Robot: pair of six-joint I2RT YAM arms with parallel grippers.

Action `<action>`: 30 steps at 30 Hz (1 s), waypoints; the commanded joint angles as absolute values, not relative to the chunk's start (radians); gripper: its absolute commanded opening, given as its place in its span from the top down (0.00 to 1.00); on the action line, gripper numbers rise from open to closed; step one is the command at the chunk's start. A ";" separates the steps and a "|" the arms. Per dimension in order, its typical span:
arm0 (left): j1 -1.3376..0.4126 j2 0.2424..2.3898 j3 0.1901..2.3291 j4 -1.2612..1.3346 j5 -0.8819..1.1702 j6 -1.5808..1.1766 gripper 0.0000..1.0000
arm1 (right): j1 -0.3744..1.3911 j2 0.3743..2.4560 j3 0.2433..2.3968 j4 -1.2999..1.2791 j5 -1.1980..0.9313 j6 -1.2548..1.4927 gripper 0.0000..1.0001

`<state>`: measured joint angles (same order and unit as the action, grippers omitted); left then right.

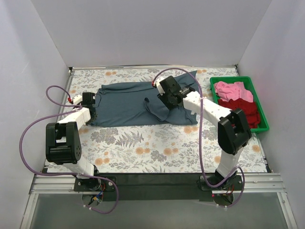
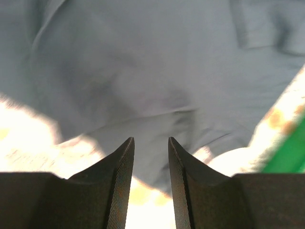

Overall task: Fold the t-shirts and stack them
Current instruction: Flatten the tshirt out

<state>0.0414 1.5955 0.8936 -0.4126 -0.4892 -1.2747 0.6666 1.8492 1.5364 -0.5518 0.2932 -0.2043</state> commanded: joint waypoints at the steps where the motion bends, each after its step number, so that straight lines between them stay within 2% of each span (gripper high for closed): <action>1: 0.034 1.592 0.933 -0.416 -0.497 -1.267 1.00 | 0.722 1.714 1.404 -0.545 0.169 -0.149 0.64; 5: 0.035 1.592 0.937 -0.417 -0.486 -1.267 1.00 | 0.727 1.622 1.243 -0.439 0.138 -0.072 0.63; 8: 0.032 1.592 0.937 -0.417 -0.483 -1.269 1.00 | 0.727 1.614 1.195 -0.375 0.085 -0.057 0.56; 13: 0.031 1.595 0.936 -0.417 -0.486 -1.266 1.00 | 0.759 1.666 1.213 -0.315 0.018 -0.152 0.55; 30: 0.025 1.606 0.940 -0.423 -0.494 -1.264 1.00 | 0.821 1.888 1.310 -0.290 0.144 -0.275 0.62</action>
<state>0.0288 1.6024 0.9112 -0.4187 -0.4755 -1.2713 0.8135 1.8767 1.2663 -0.3305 0.0971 -0.2474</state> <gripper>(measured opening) 0.030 0.387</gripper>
